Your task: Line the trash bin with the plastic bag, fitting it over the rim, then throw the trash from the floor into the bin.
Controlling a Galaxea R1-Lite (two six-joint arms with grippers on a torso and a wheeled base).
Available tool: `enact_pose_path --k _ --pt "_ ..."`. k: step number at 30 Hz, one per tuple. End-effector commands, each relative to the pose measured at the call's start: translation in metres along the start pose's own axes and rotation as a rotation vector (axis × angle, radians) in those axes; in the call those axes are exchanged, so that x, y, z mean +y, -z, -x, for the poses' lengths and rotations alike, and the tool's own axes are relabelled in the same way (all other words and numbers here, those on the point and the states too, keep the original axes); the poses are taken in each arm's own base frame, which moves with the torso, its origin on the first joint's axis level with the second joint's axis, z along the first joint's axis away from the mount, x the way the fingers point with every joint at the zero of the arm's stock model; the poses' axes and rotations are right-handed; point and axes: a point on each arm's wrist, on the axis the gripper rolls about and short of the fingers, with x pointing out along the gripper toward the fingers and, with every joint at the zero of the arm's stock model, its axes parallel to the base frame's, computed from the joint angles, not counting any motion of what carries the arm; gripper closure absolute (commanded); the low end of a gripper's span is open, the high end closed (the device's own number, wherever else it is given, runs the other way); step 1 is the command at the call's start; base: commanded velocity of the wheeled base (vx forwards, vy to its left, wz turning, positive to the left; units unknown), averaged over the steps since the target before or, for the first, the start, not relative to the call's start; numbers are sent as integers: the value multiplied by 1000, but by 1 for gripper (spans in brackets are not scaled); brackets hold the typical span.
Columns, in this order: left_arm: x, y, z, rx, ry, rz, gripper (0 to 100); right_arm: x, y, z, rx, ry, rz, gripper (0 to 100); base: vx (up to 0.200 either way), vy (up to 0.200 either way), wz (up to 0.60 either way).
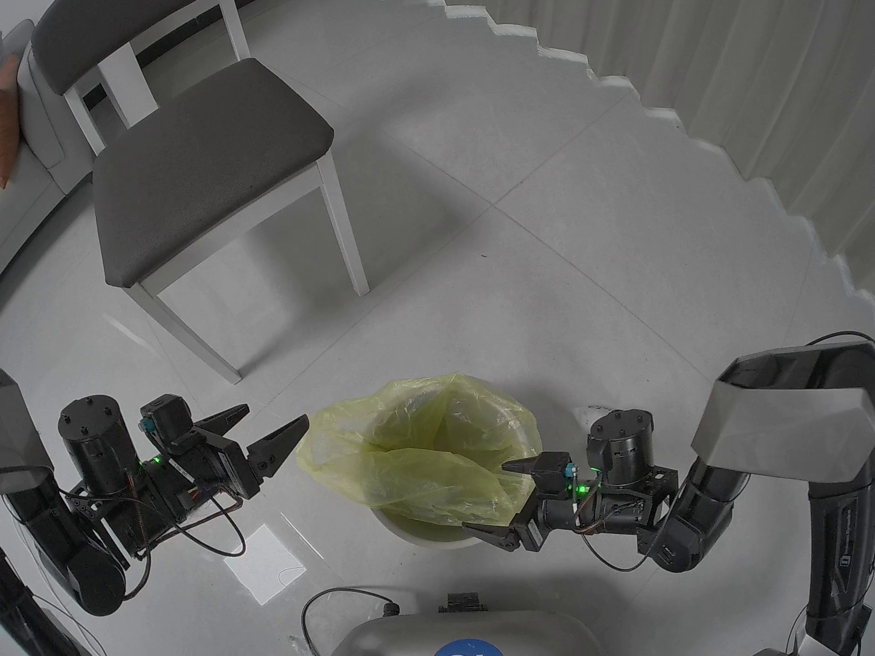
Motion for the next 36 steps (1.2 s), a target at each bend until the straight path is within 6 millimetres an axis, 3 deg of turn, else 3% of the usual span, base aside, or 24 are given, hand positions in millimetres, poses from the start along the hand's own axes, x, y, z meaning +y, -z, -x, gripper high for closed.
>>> enact_pose_path --k 1,2,3,8,22,36 --pt "-3 -9 3 -54 11 -15 0 2 17 -20 24 -19 12 0 0 0 0" --pt "-3 -10 3 -56 12 -14 0 2 17 -20 23 -19 15 0 0 0 0" --pt "-3 -11 4 -60 13 -15 0 1 15 -21 10 -16 34 100 0 0 0" --pt "-4 -12 6 -69 15 -16 0 1 9 -22 -16 -11 52 100 0 0 0" --pt "-6 -11 13 -63 8 -9 0 42 23 -18 35 -108 74 100 0 0 0" --pt "-3 -8 17 -49 -7 0 0 69 31 -21 77 -183 102 100 0 0 0"
